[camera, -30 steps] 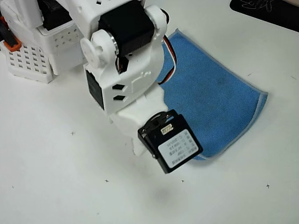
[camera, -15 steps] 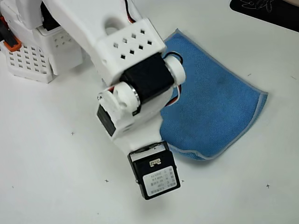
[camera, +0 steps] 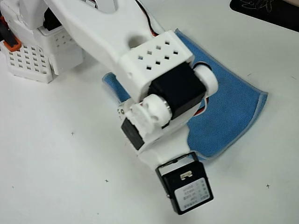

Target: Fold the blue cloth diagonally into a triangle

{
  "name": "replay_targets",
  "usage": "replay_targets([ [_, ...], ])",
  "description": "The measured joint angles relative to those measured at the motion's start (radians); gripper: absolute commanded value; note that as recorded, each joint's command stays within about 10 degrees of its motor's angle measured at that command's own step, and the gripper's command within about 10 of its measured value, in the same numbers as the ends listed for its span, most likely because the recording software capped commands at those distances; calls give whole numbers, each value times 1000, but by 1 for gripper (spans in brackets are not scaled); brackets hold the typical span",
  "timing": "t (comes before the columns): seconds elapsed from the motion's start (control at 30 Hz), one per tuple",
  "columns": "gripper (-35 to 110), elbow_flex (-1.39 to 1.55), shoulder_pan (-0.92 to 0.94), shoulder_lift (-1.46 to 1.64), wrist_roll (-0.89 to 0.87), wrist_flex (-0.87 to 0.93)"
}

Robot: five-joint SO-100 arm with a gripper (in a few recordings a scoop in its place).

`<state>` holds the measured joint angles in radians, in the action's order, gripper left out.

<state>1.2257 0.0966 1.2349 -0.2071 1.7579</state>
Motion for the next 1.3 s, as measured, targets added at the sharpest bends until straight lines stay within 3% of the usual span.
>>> replay_targets([
  [0.33, 36, -28, -94, -75, -81, 0],
  [1.3, 36, 49, -61, -130, -57, -61],
])
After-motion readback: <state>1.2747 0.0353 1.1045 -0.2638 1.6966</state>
